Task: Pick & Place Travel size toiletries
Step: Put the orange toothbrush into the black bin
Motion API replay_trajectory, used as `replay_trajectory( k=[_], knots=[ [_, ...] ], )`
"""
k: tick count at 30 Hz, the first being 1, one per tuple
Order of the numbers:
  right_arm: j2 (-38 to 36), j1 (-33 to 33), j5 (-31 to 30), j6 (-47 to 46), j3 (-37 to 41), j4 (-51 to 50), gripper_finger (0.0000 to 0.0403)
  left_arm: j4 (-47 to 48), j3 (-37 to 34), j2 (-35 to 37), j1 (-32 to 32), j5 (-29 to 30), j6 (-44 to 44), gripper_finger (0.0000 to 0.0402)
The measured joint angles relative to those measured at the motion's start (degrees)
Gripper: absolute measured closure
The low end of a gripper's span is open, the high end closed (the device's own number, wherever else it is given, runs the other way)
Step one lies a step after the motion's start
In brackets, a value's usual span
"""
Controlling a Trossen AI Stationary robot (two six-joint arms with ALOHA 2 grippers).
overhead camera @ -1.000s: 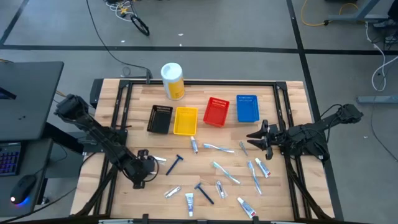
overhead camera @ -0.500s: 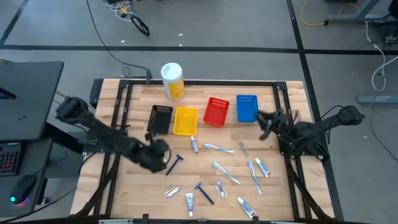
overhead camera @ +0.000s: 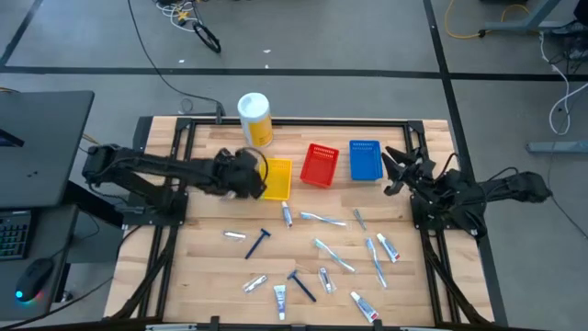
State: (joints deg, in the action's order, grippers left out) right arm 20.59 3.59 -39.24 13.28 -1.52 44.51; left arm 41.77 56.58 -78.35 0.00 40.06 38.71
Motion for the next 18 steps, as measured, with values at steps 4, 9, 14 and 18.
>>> replay_trajectory(
  k=[4,9,14,18],
  knots=[
    [2.8,-4.3,-2.5,-1.8,0.0,4.5,0.0273,-1.5,-2.5,-0.1,5.9,-0.1,1.1,0.0365],
    [5.3,-8.4,3.0,-2.3,0.0,6.3,0.0273,-7.4,-7.5,-0.5,11.0,-1.7,1.1,0.0351],
    [7.0,-10.0,5.4,-4.9,0.0,6.4,0.0273,-13.3,-12.2,-0.5,12.6,-7.0,-2.3,0.035],
    [7.7,-10.5,5.9,-4.9,0.0,5.8,0.0273,-13.1,-14.0,-0.5,12.6,-7.8,-2.2,0.0344]
  ],
)
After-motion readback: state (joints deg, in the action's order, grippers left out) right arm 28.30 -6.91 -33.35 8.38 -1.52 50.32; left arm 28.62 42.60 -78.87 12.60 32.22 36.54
